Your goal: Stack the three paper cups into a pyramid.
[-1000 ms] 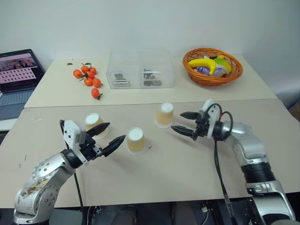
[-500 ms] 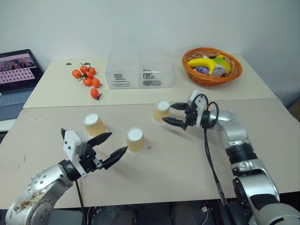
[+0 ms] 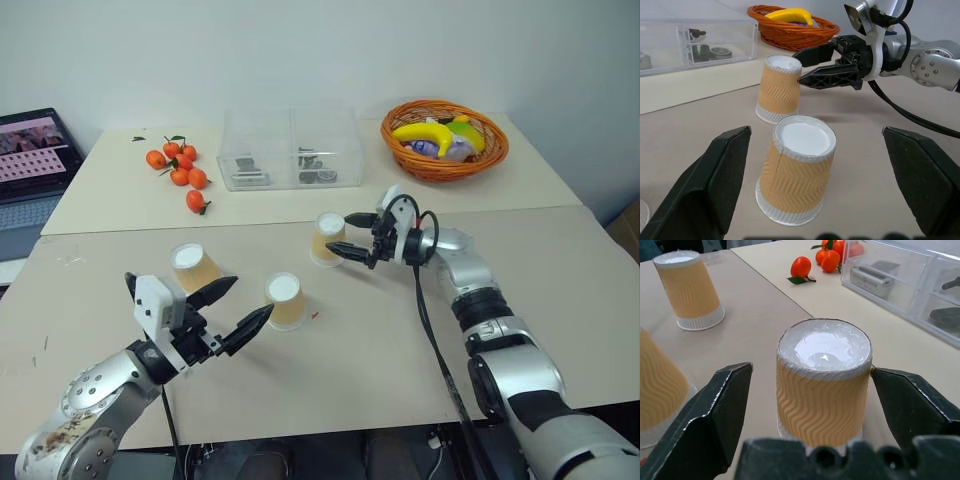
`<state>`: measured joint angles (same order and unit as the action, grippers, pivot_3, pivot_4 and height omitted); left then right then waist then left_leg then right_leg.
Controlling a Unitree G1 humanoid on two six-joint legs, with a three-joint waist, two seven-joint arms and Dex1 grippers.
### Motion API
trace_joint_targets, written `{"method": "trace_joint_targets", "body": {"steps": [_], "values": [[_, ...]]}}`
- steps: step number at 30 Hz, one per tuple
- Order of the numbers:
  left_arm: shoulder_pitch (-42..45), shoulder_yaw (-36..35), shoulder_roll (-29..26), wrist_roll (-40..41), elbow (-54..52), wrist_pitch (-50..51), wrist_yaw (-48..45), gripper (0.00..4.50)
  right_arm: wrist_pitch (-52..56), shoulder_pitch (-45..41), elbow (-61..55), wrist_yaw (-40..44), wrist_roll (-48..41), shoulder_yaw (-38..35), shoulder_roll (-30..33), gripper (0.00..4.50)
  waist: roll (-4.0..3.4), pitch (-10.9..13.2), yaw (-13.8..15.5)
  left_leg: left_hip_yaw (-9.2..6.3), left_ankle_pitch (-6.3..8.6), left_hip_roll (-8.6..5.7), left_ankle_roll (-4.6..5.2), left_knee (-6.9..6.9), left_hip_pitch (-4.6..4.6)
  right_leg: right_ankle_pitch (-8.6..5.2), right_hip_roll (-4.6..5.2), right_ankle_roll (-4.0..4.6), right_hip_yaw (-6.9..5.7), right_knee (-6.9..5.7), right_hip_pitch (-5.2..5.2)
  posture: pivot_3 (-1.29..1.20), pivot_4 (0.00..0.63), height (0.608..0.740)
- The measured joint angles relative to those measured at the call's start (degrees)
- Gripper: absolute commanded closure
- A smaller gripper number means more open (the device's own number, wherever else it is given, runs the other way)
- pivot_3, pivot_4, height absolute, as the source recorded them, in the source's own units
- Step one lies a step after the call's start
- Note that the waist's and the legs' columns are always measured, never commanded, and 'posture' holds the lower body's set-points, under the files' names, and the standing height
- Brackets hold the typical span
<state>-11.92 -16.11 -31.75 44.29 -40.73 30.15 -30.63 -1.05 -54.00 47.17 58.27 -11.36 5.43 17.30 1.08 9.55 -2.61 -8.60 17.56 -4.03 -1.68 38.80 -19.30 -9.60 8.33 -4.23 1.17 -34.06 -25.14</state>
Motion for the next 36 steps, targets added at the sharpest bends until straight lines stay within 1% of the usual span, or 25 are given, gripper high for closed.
{"method": "trace_joint_targets", "body": {"steps": [6, 9, 11, 12, 14, 15, 19, 21, 24, 27, 30, 32, 34, 36], "values": [[-0.04, 0.24, 0.71, 0.05, -0.25, 0.00, 1.17, 0.00, -2.74, -3.01, 5.63, -1.60, 1.06, -1.22, -2.64, 0.03, -0.01, 0.00, -0.02, 0.00, -0.01, -0.01, -0.02, 0.00, -0.01, 0.00, 0.00, 0.00, 0.01, 0.00, -0.02, 0.00, 0.150, 0.738], [-0.05, 0.51, 0.83, 0.03, -0.81, 0.00, 1.50, 0.00, -3.58, -3.74, 6.64, -1.47, 1.07, -1.76, -3.44, 0.03, -0.01, 0.00, 0.00, 0.00, -0.01, -0.01, -0.02, 0.00, -0.01, 0.00, 0.00, 0.01, 0.02, 0.00, -0.03, 0.00, 0.150, 0.738], [-0.05, 0.68, 1.00, -0.03, -0.99, -0.01, 1.95, 0.00, -4.02, -3.83, 7.30, -0.89, 1.08, -1.86, -3.56, 0.55, -0.01, 0.00, 0.00, 0.00, -0.01, -0.01, -0.01, 0.00, -0.01, 0.00, 0.00, 0.01, 0.02, 0.00, -0.03, 0.00, 0.150, 0.738], [-0.05, 0.68, 1.03, -0.05, -0.99, -0.01, 2.05, 0.00, -4.13, -3.83, 7.43, -0.73, 1.08, -1.87, -3.57, 0.71, -0.02, 0.00, 0.00, 0.00, -0.01, -0.01, -0.01, 0.00, -0.01, 0.00, 0.00, 0.01, 0.02, 0.00, -0.03, 0.00, 0.150, 0.738], [-0.05, 0.68, 1.04, -0.05, -0.99, -0.03, 2.15, 0.00, -4.17, -3.83, 7.44, -0.46, 1.09, -2.09, -3.52, 1.49, -0.02, 0.00, -0.03, 0.00, 0.00, 0.00, -0.01, 0.00, 0.00, 0.00, -0.01, 0.01, 0.02, -0.01, -0.03, 0.00, 0.150, 0.738], [-0.05, 0.68, 1.04, -0.05, -0.99, -0.04, 2.16, 0.00, -4.17, -3.83, 7.45, -0.40, 1.09, -2.23, -3.43, 1.74, -0.02, 0.00, -0.05, 0.00, 0.00, 0.00, -0.01, 0.00, 0.00, 0.01, -0.01, 0.01, 0.02, -0.01, -0.03, 0.00, 0.150, 0.738], [-0.49, 0.57, 1.06, -0.02, -0.97, -0.11, 2.10, 0.00, -3.53, -3.83, 7.40, 0.52, 1.03, -3.50, -2.69, 1.74, -0.02, 0.00, -0.01, 0.00, 0.00, -0.01, -0.01, 0.00, -0.01, 0.00, -0.01, 0.01, 0.02, -0.01, -0.03, 0.00, 0.150, 0.738], [-1.53, -0.11, 1.01, 0.00, -0.80, -0.15, 1.61, 0.00, -2.28, -3.74, 6.68, 1.79, 1.00, -3.92, -1.04, 1.74, -0.03, 0.01, 0.02, 0.00, 0.00, -0.01, 0.00, 0.00, -0.02, 0.00, -0.01, 0.01, 0.02, 0.01, -0.03, 0.00, 0.150, 0.738], [-2.87, -1.58, 0.46, 0.30, -0.27, -0.15, 0.58, 0.00, 1.35, -1.75, 0.90, 5.20, 0.01, -4.30, 2.89, 1.74, -0.04, 0.01, 0.14, 0.00, 0.03, -0.01, 0.05, -0.02, -0.03, 0.00, -0.01, 0.00, 0.02, 0.01, -0.04, 0.00, 0.150, 0.738], [-4.60, -3.58, -0.31, 0.70, 0.43, -0.18, -0.80, 0.00, 9.34, 5.54, -13.48, 12.88, -4.23, -4.21, 8.87, 1.74, -0.04, 0.01, 0.49, 0.00, 0.09, 0.00, 0.15, -0.03, -0.06, -0.01, 0.00, -0.01, 0.01, 0.05, -0.02, 0.00, 0.150, 0.738], [-4.72, -4.35, -0.52, 0.79, 0.86, -0.18, -1.50, 0.00, 16.03, 11.16, -23.49, 16.31, -7.32, -3.96, 11.84, 1.74, -0.04, 0.01, 0.29, 0.03, 0.11, 0.00, 0.19, -0.01, -0.02, -0.01, 0.00, -0.01, 0.04, 0.02, -0.02, 0.00, 0.150, 0.738], [-4.20, -4.33, -0.53, 0.82, 1.03, -0.16, -1.56, 0.00, 19.86, 14.25, -30.09, 16.53, -8.54, -3.61, 12.41, 1.74, -0.05, 0.01, -0.04, 0.13, 0.12, 0.07, 0.19, -0.02, 0.03, 0.00, -0.05, 0.01, 0.07, -0.02, -0.01, 0.00, 0.150, 0.738], [-3.89, -4.25, -0.53, 0.81, 1.09, -0.16, -1.57, 0.00, 21.41, 15.46, -33.00, 16.39, -9.43, -2.82, 12.31, 1.74, -0.05, 0.01, -0.05, 0.19, 0.12, 0.11, 0.19, -0.01, 0.05, 0.02, -0.09, 0.03, 0.09, -0.02, -0.01, 0.00, 0.150, 0.738], [-3.39, -3.90, -0.53, 0.74, 1.17, -0.17, -1.57, 0.00, 22.29, 16.63, -35.93, 15.10, -9.60, -1.33, 10.70, 1.74, -0.04, 0.01, -0.02, 0.20, 0.11, 0.13, 0.19, 0.01, 0.07, 0.03, -0.12, 0.04, 0.10, -0.03, 0.02, 0.00, 0.150, 0.738]]}}
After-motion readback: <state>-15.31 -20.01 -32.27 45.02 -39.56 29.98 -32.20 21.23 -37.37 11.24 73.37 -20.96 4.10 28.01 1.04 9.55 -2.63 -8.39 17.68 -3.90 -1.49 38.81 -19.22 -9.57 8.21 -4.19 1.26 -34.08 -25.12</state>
